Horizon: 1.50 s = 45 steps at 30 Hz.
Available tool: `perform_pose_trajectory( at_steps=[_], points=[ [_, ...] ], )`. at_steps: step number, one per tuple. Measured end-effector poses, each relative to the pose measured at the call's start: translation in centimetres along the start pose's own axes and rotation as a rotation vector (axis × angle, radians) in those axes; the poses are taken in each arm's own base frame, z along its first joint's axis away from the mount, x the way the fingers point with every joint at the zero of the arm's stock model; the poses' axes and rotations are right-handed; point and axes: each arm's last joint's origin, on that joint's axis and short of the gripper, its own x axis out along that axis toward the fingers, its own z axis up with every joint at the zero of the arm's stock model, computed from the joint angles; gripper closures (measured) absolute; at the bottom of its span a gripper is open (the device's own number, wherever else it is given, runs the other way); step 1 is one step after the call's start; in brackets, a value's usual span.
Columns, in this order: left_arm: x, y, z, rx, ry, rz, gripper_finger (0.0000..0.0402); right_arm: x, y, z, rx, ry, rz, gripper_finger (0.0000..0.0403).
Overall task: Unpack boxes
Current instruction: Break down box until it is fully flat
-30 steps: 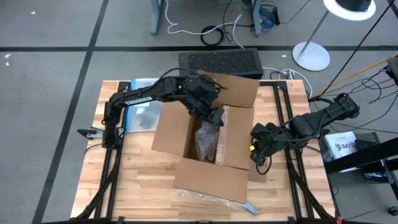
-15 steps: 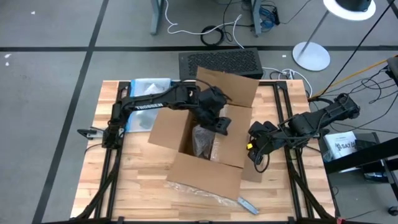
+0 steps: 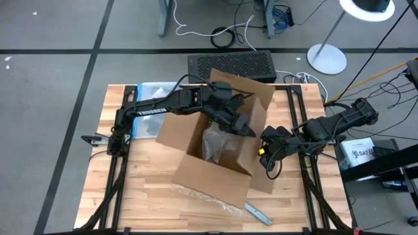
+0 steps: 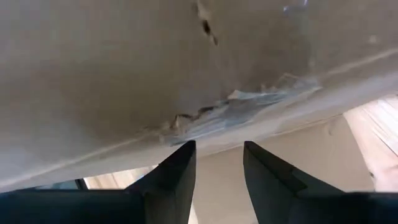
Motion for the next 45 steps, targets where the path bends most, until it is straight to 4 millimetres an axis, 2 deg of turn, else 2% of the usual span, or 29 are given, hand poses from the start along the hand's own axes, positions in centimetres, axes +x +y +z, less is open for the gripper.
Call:
perform_pose_trajectory(
  at_steps=[6, 10, 12, 16, 23, 28, 32, 36, 41, 43, 45],
  points=[
    [0.3, -2.0, -0.1, 0.063, -0.046, -0.156, 0.0197, 0.0, 0.3, 0.3, 0.013, -0.036, 0.026, 0.0277],
    [0.4, -1.9, -0.3, 0.071, -0.04, -0.141, 0.0197, -0.2, 0.3, 0.0, 0.048, -0.015, 0.031, 0.0278],
    [0.4, -1.7, -0.3, 0.081, -0.041, -0.133, 0.0197, -0.9, 0.7, -0.3, 0.046, -0.001, 0.052, 0.0283],
    [0.4, -1.8, -0.3, 0.105, -0.044, -0.133, 0.0197, -3.7, 2.0, -0.2, 0.016, -0.031, 0.148, 0.0295],
    [0.4, -1.8, -0.2, 0.133, -0.062, -0.134, 0.0197, -10.2, 3.1, 1.1, 0.01, -0.146, 0.337, 0.0302],
    [0.4, -2.3, -0.2, 0.158, -0.077, -0.172, 0.0197, -14.7, 2.9, 2.5, 0.024, -0.375, 0.387, 0.0302],
    [0.6, -3.0, -0.6, 0.185, -0.082, -0.217, 0.0197, -17.2, 1.9, 3.9, 0.057, -0.536, 0.355, 0.0303],
    [0.9, -3.5, -1.2, 0.201, -0.073, -0.245, 0.0197, -17.5, 0.6, 5.7, 0.124, -0.599, 0.259, 0.0303],
    [0.8, -3.6, -1.4, 0.228, -0.066, -0.242, 0.0197, -16.2, -0.2, 7.0, 0.173, -0.515, 0.203, 0.0303],
    [-0.5, -3.8, -1.3, 0.252, -0.07, -0.215, 0.0197, -15.6, 0.1, 7.1, 0.159, -0.47, 0.201, 0.0303],
    [-2.9, -4.1, -1.3, 0.304, -0.091, -0.149, 0.0197, -14.9, 0.7, 7.2, 0.145, -0.436, 0.202, 0.0303]
  ],
)
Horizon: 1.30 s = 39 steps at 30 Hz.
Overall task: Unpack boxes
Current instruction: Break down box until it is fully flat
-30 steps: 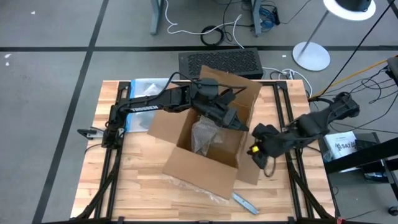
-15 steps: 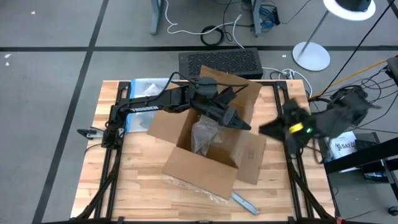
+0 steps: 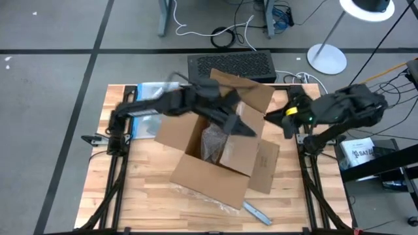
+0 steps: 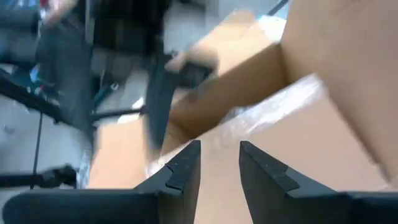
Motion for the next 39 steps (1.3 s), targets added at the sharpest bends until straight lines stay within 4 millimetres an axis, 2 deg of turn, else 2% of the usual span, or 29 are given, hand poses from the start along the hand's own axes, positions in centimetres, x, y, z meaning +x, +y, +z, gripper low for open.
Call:
perform_pose_trajectory(
  at_steps=[5, 9, 12, 15, 21, 24, 27, 30, 35, 39],
  points=[
    [-6.1, 0.3, -0.3, 0.089, 0.002, 0.374, 0.0197, 1.2, 0.6, -0.5, -0.027, 0.055, -0.002, 0.0303],
    [-8.5, 2.0, -1.3, 0.053, 0.067, 0.676, 0.0197, 1.6, 0.8, -0.6, -0.047, 0.061, -0.011, 0.0303],
    [-7.5, 3.8, -2.2, 0.013, 0.178, 0.763, 0.021, 1.8, 0.9, -0.4, -0.054, 0.052, -0.008, 0.0303],
    [-4.9, 5.5, -3.0, 0.006, 0.264, 0.749, 0.025, 1.8, 1.0, -0.3, -0.053, 0.038, 0.008, 0.0303],
    [-1.6, 6.3, -3.4, 0.015, 0.287, 0.632, 0.0358, 1.8, 1.2, -0.3, -0.05, 0.045, 0.026, 0.0303],
    [-0.3, 5.9, -3.1, 0.03, 0.263, 0.498, 0.0393, 1.8, 1.2, -0.3, -0.05, 0.05, 0.033, 0.0303],
    [-0.1, 3.8, -2.3, 0.085, 0.196, 0.348, 0.0393, 1.8, 1.3, -0.2, -0.055, 0.042, 0.043, 0.0303],
    [0.2, 2.8, -1.9, 0.11, 0.167, 0.247, 0.039, 1.8, 1.5, 0.0, -0.067, 0.022, 0.06, 0.0303],
    [0.8, 2.0, -2.0, 0.145, 0.149, 0.178, 0.0394, 1.9, 1.1, 0.1, -0.073, 0.01, 0.018, 0.0303],
    [1.5, 2.3, -2.4, 0.14, 0.171, 0.178, 0.0396, 2.6, 1.6, 0.3, -0.091, 0.021, 0.056, 0.0303]
  ],
)
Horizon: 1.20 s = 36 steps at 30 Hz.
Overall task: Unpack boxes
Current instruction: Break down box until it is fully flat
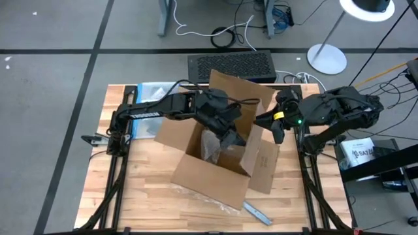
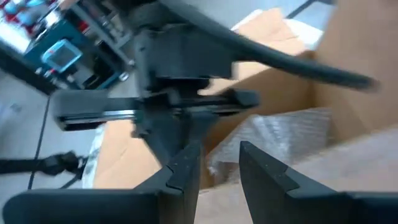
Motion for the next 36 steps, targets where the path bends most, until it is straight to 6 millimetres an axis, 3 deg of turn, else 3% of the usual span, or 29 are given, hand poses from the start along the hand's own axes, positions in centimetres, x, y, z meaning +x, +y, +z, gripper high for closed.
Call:
perform_pose_trajectory(
  at_steps=[9, 16, 20, 27, 30, 36],
  points=[
    [1.1, -0.7, 0.4, 0.031, -0.039, -0.099, 0.0397, 3.4, 0.5, 0.1, -0.041, 0.094, 0.005, 0.0303],
    [1.1, -0.8, 0.6, 0.043, -0.059, -0.115, 0.0397, 4.0, 0.2, -0.2, -0.03, 0.181, 0.012, 0.0303],
    [1.1, -0.8, 0.6, 0.043, -0.057, -0.114, 0.0397, 3.4, -0.1, -0.9, -0.021, 0.247, -0.02, 0.0303],
    [0.9, -0.5, 0.7, 0.045, -0.051, -0.112, 0.0398, 0.4, 0.3, -1.4, -0.036, 0.342, -0.049, 0.0303],
    [0.6, 0.3, 0.9, 0.021, -0.038, -0.079, 0.0398, -0.9, 0.2, -1.4, -0.023, 0.375, -0.067, 0.0303],
    [-0.2, 1.9, 0.9, -0.005, 0.019, 0.006, 0.0398, -1.6, 0.9, -2.2, 0.006, 0.448, -0.013, 0.0303]
  ],
)
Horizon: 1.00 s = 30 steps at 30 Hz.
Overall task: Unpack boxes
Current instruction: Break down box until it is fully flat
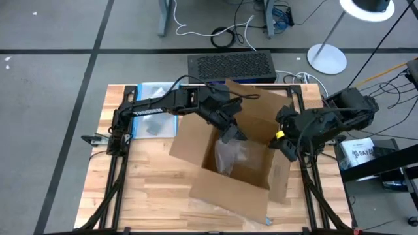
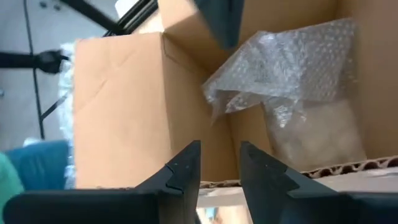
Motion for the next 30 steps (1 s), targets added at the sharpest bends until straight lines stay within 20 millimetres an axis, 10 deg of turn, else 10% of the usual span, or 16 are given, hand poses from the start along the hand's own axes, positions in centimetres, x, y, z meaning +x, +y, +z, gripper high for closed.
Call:
perform_pose_trajectory(
  at_steps=[17, 24, 30],
  points=[
    [-2.6, 2.6, -1.1, 0.053, 0.154, 0.226, 0.0398, 0.0, 1.4, -1.9, -0.036, 0.1, 0.064, 0.0303],
    [-1.5, 0.0, -2.2, 0.279, 0.186, 0.081, 0.0398, 0.1, 1.3, -1.7, -0.047, 0.095, 0.061, 0.0303],
    [-0.2, -0.3, -3.3, 0.516, 0.193, 0.29, 0.0398, 0.1, 1.2, -1.5, -0.047, 0.086, 0.054, 0.0303]
  ],
)
